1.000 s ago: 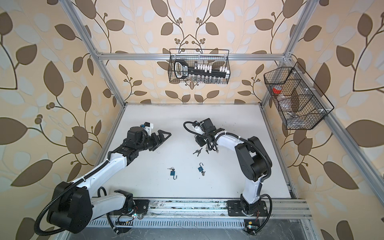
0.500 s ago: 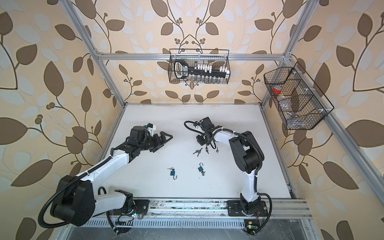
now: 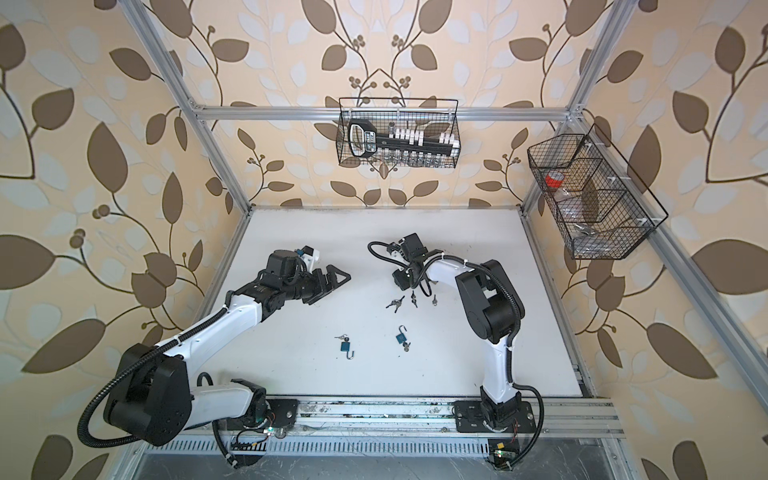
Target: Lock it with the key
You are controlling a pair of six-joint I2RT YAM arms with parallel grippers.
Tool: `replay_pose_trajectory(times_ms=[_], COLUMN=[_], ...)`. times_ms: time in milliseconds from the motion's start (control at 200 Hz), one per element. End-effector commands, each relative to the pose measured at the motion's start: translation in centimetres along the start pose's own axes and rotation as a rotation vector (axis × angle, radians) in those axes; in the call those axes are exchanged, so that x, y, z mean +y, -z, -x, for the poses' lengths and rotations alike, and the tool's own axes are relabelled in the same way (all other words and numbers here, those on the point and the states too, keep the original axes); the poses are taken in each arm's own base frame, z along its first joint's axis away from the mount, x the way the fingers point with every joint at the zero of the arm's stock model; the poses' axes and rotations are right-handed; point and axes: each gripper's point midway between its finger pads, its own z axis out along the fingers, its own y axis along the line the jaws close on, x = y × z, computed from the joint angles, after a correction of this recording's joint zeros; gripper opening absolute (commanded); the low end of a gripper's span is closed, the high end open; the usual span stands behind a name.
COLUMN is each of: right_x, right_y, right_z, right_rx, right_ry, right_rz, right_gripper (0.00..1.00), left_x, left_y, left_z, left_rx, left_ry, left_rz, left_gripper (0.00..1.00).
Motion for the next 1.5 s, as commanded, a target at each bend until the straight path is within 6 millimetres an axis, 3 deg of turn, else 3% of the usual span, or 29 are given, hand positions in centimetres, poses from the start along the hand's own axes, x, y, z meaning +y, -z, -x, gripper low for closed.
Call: replay_pose_trajectory(times_ms=[0,210,370,530,630,845,1025,1180,1355,1495], right_x=[0.2,0.3,0.1,0.2,0.7,3.0,7.3,9.8,12.4,12.7], right_y=[-0.4,0.0,1.0,4.2,6.8,10.4,11.7,12.1,11.6,10.6], right_z=[0.3,0.8,1.5,3.1,2.5,-3.3,-9.2,-12.9,-14.8,-14.6], right_rx=[0.004,-0.013,-0.039,-0.137,-0.203,-0.186,-0.082,0.004,0.065,0.075], right_ry=[0.012,0.006,0.005,-0.034,-0.101,-0.252,-0.305,-0.32,-0.267,-0.243], right_rz=[0.024,0.03,0.015,0.002,-0.023,-0.088,-0.058,-0.026,0.001,-0.01], right_gripper=[0.28,0.41,0.44,0.44,0.44,0.42,0.39,0.37,0.38,0.41], left_x=[-1.7,-2.2,-2.6,-2.8,-2.9,-2.8,-3.2,-2.9,-3.0,-2.7], left_y=[0.4,0.2,0.0,0.2,0.2,-0.4,-1.9,-3.4,-5.0,-5.4], left_z=[1.0,0.3,-0.3,-1.3,-2.6,-6.6,-9.5,-11.4,-12.3,-12.1], left_rx=[-0.028,-0.017,-0.009,-0.009,0.006,0.063,0.129,0.158,0.178,0.161], left_ry=[-0.069,-0.155,-0.206,-0.251,-0.265,-0.277,-0.239,-0.16,-0.109,-0.077], left_rz=[-0.012,0.048,0.092,0.134,0.136,0.128,0.064,0.016,-0.021,-0.013], left_gripper=[0.99,0.99,0.99,0.99,0.99,0.99,0.99,0.99,0.98,0.99])
